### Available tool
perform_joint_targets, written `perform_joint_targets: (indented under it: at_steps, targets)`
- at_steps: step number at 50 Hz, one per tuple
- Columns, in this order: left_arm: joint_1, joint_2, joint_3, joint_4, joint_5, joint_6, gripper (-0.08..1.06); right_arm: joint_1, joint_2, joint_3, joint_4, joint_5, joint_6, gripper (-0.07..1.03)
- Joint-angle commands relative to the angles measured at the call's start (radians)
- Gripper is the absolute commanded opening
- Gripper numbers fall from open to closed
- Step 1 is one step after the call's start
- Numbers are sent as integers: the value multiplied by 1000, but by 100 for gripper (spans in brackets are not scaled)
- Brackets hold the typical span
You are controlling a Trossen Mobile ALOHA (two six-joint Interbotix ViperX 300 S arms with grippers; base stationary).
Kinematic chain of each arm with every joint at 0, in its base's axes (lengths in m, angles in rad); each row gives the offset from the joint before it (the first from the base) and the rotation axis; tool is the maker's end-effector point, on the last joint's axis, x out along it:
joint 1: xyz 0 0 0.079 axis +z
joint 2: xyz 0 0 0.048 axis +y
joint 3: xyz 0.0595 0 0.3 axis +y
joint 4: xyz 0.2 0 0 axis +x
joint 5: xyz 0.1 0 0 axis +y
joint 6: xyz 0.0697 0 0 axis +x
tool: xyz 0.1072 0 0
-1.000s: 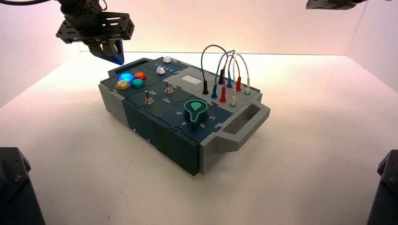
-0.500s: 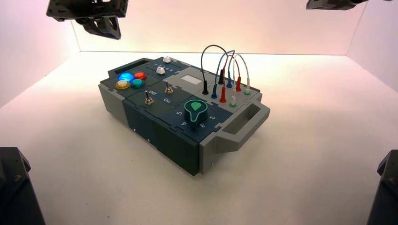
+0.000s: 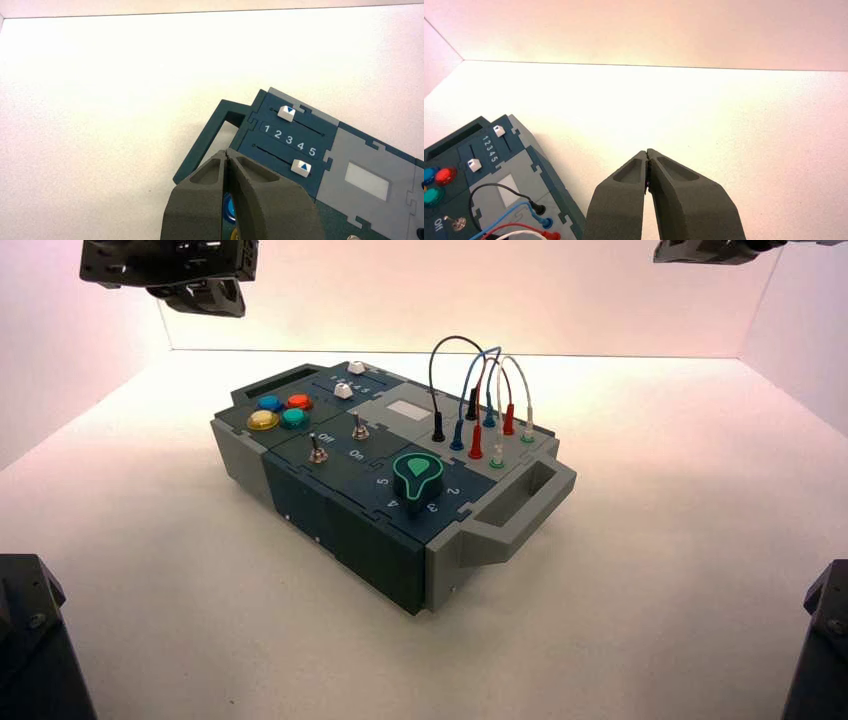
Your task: Push the blue button with the left gripper.
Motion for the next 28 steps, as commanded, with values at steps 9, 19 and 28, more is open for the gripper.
perform_joint_targets:
  at_steps: [9, 19, 28]
  targets:
    - [-2, -9, -6, -2, -25, -3, -3, -2, 2, -11, 2, -11, 0, -2]
    - [0, -9, -5, 0, -25, -3, -3, -2, 34, -20, 3, -9, 0, -2]
    - [-3, -11, -5, -2, -25, -3, -3, -2, 46, -25, 3, -5, 0, -2]
